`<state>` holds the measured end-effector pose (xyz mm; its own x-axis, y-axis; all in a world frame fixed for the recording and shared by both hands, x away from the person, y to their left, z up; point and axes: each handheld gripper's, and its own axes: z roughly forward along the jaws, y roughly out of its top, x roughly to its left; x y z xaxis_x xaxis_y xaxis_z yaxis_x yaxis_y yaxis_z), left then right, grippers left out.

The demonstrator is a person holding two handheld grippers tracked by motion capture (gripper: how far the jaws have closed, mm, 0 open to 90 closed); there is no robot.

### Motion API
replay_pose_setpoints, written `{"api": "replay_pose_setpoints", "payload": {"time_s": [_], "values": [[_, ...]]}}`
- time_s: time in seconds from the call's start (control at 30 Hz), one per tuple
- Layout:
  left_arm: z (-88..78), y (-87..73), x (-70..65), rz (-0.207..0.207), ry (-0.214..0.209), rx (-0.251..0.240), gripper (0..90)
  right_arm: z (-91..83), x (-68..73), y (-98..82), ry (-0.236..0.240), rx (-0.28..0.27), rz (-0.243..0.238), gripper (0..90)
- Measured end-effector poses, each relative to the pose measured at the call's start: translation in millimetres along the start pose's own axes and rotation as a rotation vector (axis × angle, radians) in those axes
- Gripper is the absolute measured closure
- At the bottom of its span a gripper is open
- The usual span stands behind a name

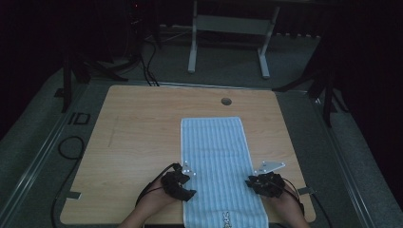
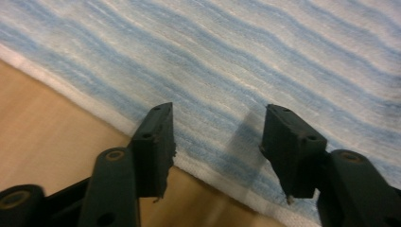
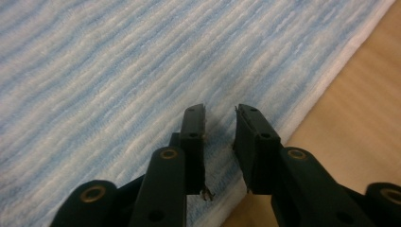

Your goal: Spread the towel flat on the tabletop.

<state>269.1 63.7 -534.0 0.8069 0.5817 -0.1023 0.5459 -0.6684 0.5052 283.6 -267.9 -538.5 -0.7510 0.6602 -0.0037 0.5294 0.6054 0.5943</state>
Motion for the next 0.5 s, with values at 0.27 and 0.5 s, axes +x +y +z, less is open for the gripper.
{"api": "replay_pose_setpoints", "payload": {"time_s": [0.27,0.5], "values": [[-10.5,3.1,-4.1,0.012,-0.01,-0.01,42.1,-14.0,6.7,0.9,0.036,0.0,-0.008,70.2],[0.4,9.8,9.2,-0.008,0.026,-0.006,40.6,-6.8,-5.9,17.0,0.025,-0.027,0.015,67.6]]}}
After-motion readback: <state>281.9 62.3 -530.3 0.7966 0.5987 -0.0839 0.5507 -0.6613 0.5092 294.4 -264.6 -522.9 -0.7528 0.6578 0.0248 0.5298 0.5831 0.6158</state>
